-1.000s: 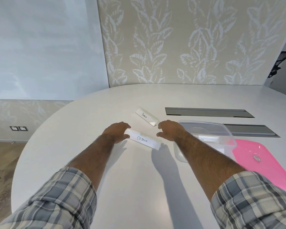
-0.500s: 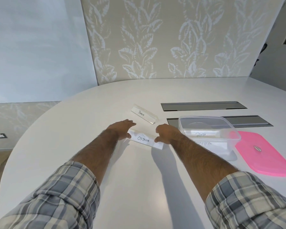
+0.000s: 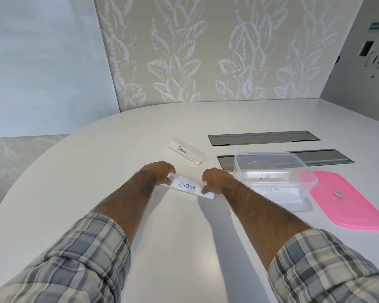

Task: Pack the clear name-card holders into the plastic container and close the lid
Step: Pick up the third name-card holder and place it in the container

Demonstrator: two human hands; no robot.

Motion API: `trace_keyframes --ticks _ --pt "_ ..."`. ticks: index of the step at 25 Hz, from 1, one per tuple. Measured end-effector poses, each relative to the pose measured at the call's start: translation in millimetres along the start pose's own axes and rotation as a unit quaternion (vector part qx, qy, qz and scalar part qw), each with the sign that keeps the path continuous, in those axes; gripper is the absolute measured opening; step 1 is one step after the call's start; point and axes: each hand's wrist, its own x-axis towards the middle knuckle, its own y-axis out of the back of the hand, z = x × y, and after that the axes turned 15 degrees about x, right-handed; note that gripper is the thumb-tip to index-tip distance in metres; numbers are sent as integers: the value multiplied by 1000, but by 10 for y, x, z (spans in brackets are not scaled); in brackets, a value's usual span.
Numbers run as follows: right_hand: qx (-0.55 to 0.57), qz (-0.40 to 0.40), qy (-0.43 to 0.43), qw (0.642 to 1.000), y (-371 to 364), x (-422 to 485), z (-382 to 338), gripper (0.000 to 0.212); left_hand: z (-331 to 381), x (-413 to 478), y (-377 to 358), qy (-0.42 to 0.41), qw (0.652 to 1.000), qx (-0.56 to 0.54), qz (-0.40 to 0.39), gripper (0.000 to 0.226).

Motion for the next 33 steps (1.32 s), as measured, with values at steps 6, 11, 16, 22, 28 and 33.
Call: trace_keyframes --ticks 6,11,16,22,28,33 --pt "-10 3 -8 1000 24 31 33 50 40 39 8 -7 1000 -4 10 45" --pt "-17 13 1 1000 175 3 -6 48 16 -26 107 -2 1000 -1 21 39" --pt "-11 27 14 999 403 -45 -54 47 -10 -142 340 0 999 0 35 37" --pt "-21 51 31 998 781 -189 -46 47 60 -332 722 8 998 7 67 36" --pt "-30 75 47 996 1155 -429 106 47 330 -473 1110 19 995 23 96 37" --pt "-35 92 39 994 1456 -732 431 50 777 -512 1374 18 993 28 110 38"
